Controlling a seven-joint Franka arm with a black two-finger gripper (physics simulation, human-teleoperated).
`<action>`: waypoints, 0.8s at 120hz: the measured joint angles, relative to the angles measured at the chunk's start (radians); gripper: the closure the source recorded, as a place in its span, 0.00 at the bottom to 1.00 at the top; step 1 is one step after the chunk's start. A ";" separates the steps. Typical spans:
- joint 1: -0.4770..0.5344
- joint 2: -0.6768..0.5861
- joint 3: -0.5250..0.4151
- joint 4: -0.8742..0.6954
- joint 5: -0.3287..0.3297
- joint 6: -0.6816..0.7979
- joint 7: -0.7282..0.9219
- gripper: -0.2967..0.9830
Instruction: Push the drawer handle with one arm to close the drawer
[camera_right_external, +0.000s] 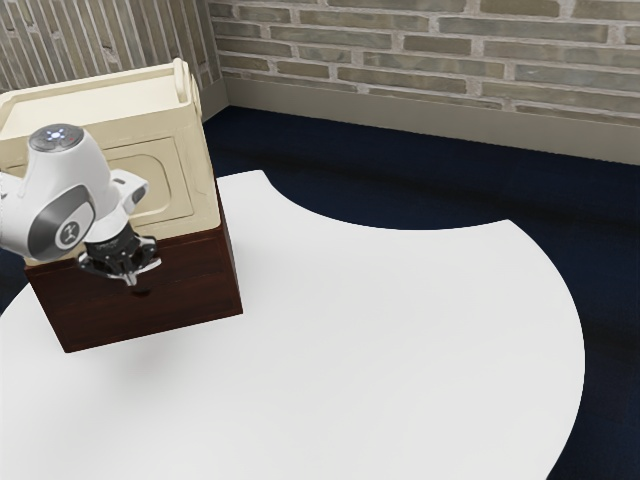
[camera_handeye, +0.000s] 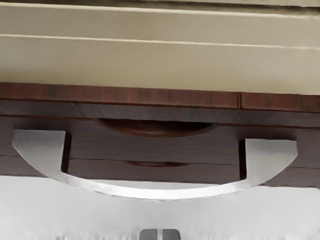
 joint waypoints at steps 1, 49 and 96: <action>-0.001 -0.002 -0.004 -0.001 -0.005 0.000 0.000 0.85; -0.196 0.079 -0.050 0.477 -0.241 -0.514 0.066 0.85; -0.298 0.217 -0.001 0.859 -0.167 -0.874 0.250 0.41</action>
